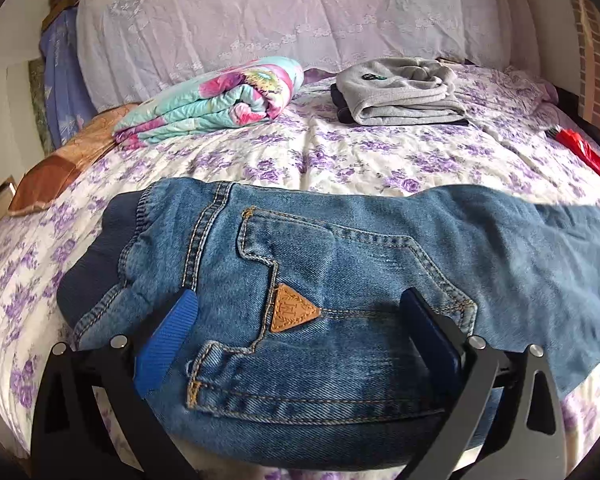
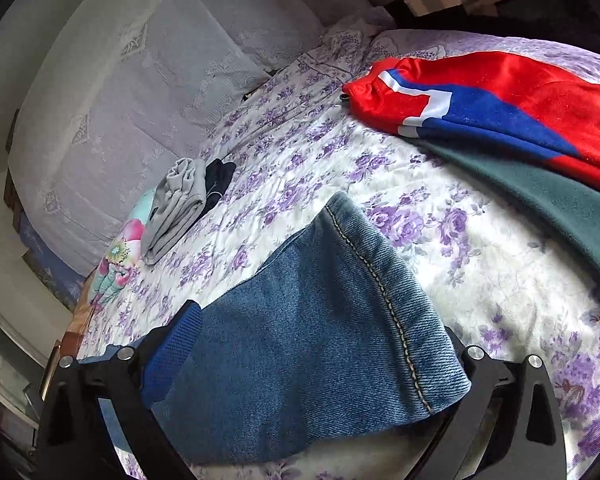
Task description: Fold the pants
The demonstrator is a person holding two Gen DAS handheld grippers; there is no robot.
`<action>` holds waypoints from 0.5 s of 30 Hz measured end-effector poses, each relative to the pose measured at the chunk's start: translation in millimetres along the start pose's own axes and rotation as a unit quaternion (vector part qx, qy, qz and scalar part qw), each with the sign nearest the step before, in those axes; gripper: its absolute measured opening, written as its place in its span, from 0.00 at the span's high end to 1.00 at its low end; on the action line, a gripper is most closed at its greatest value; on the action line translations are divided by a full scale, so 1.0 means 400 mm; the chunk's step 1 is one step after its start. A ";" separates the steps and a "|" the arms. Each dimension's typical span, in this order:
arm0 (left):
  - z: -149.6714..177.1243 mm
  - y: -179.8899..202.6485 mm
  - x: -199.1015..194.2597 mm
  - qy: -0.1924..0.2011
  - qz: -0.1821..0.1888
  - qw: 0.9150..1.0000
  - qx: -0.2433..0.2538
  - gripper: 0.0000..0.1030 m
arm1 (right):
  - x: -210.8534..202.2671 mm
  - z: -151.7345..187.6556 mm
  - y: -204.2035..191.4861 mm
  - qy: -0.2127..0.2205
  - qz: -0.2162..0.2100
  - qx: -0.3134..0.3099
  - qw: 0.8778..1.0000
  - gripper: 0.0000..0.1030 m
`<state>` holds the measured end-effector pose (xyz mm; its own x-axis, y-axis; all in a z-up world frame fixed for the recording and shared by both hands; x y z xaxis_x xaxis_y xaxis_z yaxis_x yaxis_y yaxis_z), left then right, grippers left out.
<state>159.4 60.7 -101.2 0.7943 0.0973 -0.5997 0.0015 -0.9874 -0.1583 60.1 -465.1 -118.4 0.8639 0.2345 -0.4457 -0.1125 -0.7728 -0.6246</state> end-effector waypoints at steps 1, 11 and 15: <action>-0.008 0.012 -0.016 0.000 0.019 1.000 -0.011 0.05 | 0.005 -0.001 -0.005 -0.001 -0.001 -0.003 1.000 0.03; -0.074 0.256 -0.148 0.050 0.085 0.993 0.058 0.05 | -0.001 0.003 -0.016 0.005 -0.009 -0.007 1.000 0.03; -0.007 0.343 -0.071 0.002 0.090 0.991 0.097 0.04 | -0.002 0.006 -0.015 0.004 -0.007 -0.008 1.000 0.03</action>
<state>138.6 -78.0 -103.7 0.7741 -0.0787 -0.6282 -0.2562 -0.9463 -0.1971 58.9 -459.4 -115.9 0.8695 0.2408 -0.4313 -0.0923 -0.7786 -0.6207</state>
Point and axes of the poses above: each gripper's, at about its wrist camera, not at the fingertips, and x roughly the way its jaws point, y to its right, z to its underside, the point moved 9 cm from there along x, roughly the way its jaws point, and after that the axes turned 6 degrees about -z, right-handed, at the moved point
